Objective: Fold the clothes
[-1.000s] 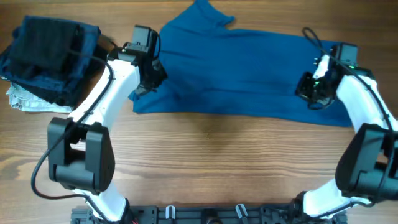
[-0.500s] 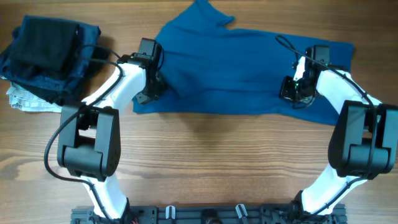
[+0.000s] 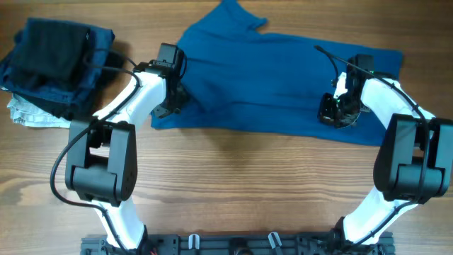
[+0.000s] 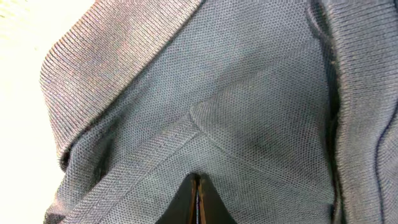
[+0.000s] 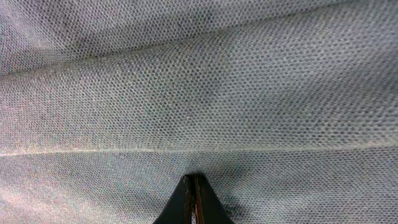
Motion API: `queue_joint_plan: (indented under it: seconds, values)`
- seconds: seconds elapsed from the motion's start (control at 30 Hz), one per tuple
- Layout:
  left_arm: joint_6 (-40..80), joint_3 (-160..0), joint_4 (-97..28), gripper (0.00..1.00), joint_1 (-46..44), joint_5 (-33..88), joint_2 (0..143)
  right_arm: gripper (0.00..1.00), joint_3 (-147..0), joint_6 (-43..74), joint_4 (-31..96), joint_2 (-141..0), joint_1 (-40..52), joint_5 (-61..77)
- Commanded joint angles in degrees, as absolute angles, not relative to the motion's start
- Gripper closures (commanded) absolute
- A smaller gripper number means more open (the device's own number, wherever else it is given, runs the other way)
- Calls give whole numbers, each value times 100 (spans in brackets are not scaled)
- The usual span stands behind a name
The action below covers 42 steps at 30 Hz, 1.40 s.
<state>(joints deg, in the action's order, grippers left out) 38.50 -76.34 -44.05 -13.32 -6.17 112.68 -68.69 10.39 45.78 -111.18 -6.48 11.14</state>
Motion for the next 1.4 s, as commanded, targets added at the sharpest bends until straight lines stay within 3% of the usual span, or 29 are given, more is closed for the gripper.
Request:
queue_joint_plan:
  seconds: [0.0, 0.27, 0.47, 0.6, 0.77, 0.87, 1.1, 1.37]
  values:
    - [3927, -7596, -4386, 96, -1326, -718, 11343, 96, -6770, 1055, 4569, -11417, -617, 1297]
    - [3927, -7596, -4392, 96, -1328, -716, 11343, 96, -6772, 1269, 4115, -11415, -617, 1310]
    - [3927, -7596, -4414, 96, -1328, -716, 11343, 96, -7365, 1212, 5216, -11410, -617, 1549]
    - [3927, -7596, -4416, 96, -1328, -716, 11343, 96, -7467, 1216, 5658, -11413, -617, 797]
    - [3927, -7596, -4412, 96, -1328, -718, 11343, 96, -7612, 508, 5417, -11410, -615, 2324]
    - [3929, -7596, -4410, 96, -1328, -718, 11343, 96, -7612, -25, 5422, -11410, -458, 2106]
    - [3927, -7596, -4434, 96, -1328, -718, 11343, 96, -7572, 237, 4928, -11424, 261, 880]
    - [3927, -7596, -4434, 96, -1326, -718, 11343, 96, -7561, 467, 4678, -11424, 283, 832]
